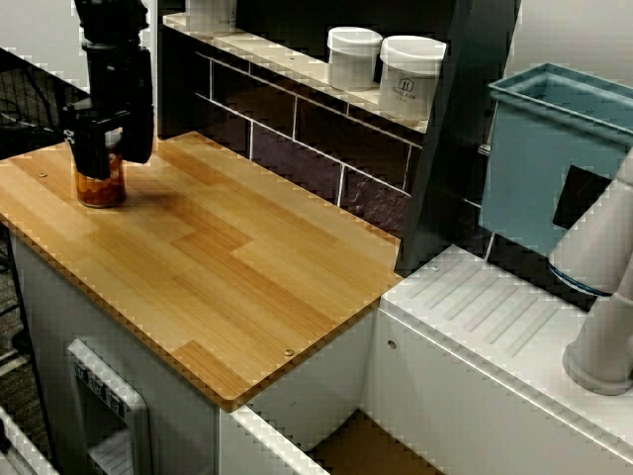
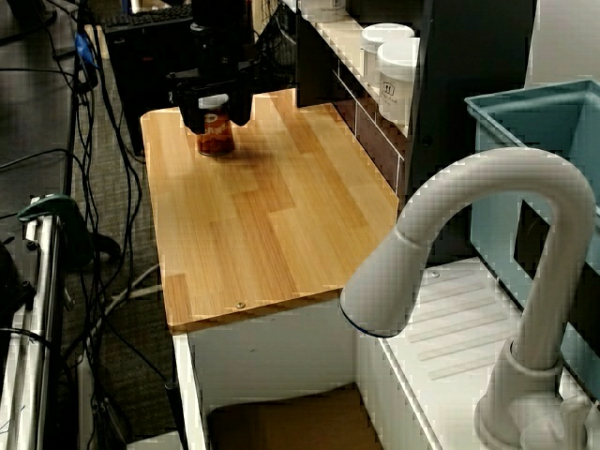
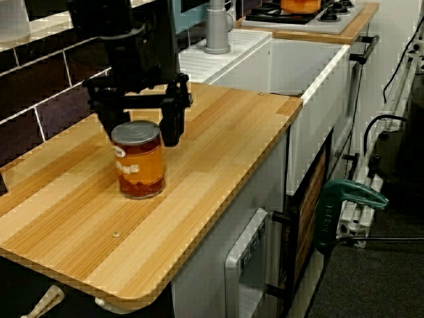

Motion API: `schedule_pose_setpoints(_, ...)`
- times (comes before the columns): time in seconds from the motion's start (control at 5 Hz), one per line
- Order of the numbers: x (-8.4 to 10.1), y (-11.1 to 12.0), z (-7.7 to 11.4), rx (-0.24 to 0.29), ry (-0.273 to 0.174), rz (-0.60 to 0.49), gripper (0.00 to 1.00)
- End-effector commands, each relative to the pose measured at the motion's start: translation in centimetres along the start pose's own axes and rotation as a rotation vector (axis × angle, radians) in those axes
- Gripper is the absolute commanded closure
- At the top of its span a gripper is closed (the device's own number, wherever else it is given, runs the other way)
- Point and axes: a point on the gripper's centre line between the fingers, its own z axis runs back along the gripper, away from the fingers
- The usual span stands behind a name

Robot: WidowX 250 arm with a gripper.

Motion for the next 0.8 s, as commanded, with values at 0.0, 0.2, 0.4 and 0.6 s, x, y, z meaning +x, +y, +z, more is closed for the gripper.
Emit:
schedule_pose_setpoints(0.0, -1.4, -0.6, 1.5, 0.031, -0.002, 0.038, 0.00)
schedule_pose_setpoints(0.2, -1.3, -0.9, 2.4, 0.025, -0.098, 0.185, 0.00)
schedule_pose_setpoints(0.4, -1.4, -0.7, 4.0, -0.010, -0.188, 0.266, 0.00)
schedule_pose_setpoints(0.6, -1.9, -0.7, 5.3, 0.026, -0.215, 0.370, 0.00)
